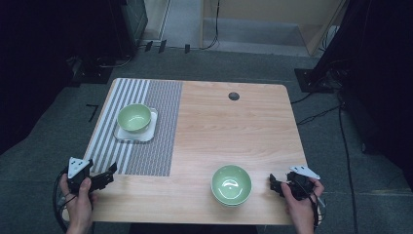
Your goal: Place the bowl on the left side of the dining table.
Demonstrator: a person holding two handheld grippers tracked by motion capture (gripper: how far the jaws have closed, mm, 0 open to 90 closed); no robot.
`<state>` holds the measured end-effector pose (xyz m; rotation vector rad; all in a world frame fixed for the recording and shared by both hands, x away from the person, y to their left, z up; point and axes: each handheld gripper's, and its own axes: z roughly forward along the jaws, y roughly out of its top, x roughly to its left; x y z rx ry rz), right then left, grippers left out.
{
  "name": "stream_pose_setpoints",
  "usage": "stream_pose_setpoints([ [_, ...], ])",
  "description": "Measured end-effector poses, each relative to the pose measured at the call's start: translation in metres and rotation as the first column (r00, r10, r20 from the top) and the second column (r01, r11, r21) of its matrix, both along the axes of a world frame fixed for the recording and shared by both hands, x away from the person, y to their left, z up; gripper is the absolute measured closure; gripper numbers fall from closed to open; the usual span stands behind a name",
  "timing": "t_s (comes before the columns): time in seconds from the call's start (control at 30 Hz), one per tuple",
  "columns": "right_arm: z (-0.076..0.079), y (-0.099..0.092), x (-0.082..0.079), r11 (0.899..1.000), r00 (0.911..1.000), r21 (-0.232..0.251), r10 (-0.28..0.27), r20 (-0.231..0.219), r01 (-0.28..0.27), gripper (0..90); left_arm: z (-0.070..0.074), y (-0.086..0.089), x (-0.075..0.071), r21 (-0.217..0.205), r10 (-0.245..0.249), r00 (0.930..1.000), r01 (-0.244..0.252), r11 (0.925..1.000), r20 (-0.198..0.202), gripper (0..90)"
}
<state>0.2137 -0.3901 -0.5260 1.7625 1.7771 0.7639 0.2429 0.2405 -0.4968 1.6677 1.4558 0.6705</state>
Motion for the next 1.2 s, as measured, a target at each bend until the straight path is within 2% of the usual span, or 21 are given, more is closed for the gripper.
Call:
stream_pose_setpoints([
  [0.13, 0.000, 0.000, 0.000, 1.000, 1.0000, 0.000, 0.000, 0.000, 0.000, 0.0, -0.002, 0.004, -0.004, 0.005, 0.010, 0.9999, -0.010, 0.9999, -0.006, 9.7],
  [0.37, 0.000, 0.000, 0.000, 1.000, 1.0000, 0.000, 0.000, 0.000, 0.000, 0.0, -0.011, 0.012, -0.011, 0.028, 0.022, 0.9987, -0.021, 0.9994, -0.046, 9.8],
  [0.5, 0.000, 0.000, 0.000, 1.000, 1.0000, 0.000, 0.000, 0.000, 0.000, 0.0, -0.016, 0.012, -0.013, 0.041, 0.027, 0.9972, -0.025, 0.9988, -0.069, 9.8],
  [0.6, 0.000, 0.000, 0.000, 1.000, 1.0000, 0.000, 0.000, 0.000, 0.000, 0.0, -0.016, 0.011, -0.013, 0.055, 0.030, 0.9969, -0.026, 0.9981, -0.073, 9.8],
  [0.7, 0.000, 0.000, 0.000, 1.000, 1.0000, 0.000, 0.000, 0.000, 0.000, 0.0, -0.019, 0.009, -0.012, 0.067, 0.030, 0.9948, -0.024, 0.9975, -0.097, 9.8],
  [0.77, 0.000, 0.000, 0.000, 1.000, 1.0000, 0.000, 0.000, 0.000, 0.000, 0.0, -0.019, 0.008, -0.012, 0.079, 0.026, 0.9951, -0.018, 0.9967, -0.096, 9.8],
  [0.83, 0.000, 0.000, 0.000, 1.000, 1.0000, 0.000, 0.000, 0.000, 0.000, 0.0, -0.019, 0.008, -0.012, 0.078, 0.022, 0.9949, -0.014, 0.9969, -0.099, 9.8],
  [0.9, 0.000, 0.000, 0.000, 1.000, 1.0000, 0.000, 0.000, 0.000, 0.000, 0.0, -0.020, 0.007, -0.011, 0.073, 0.023, 0.9917, -0.014, 0.9972, -0.127, 9.8],
  [0.93, 0.000, 0.000, 0.000, 1.000, 1.0000, 0.000, 0.000, 0.000, 0.000, 0.0, -0.020, 0.007, -0.011, 0.073, 0.023, 0.9917, -0.014, 0.9972, -0.127, 9.8],
  [0.97, 0.000, 0.000, 0.000, 1.000, 1.0000, 0.000, 0.000, 0.000, 0.000, 0.0, -0.021, 0.006, -0.009, 0.091, 0.021, 0.9882, -0.008, 0.9958, -0.152, 9.8],
  [1.07, 0.000, 0.000, 0.000, 1.000, 1.0000, 0.000, 0.000, 0.000, 0.000, 0.0, -0.021, 0.003, -0.009, 0.115, 0.025, 0.9877, -0.007, 0.9934, -0.155, 9.8],
  [1.1, 0.000, 0.000, 0.000, 1.000, 1.0000, 0.000, 0.000, 0.000, 0.000, 0.0, -0.022, 0.000, -0.008, 0.144, 0.020, 0.9871, 0.003, 0.9895, -0.159, 9.8],
  [1.2, 0.000, 0.000, 0.000, 1.000, 1.0000, 0.000, 0.000, 0.000, 0.000, 0.0, -0.022, 0.000, -0.008, 0.142, 0.018, 0.9872, 0.005, 0.9899, -0.158, 9.8],
])
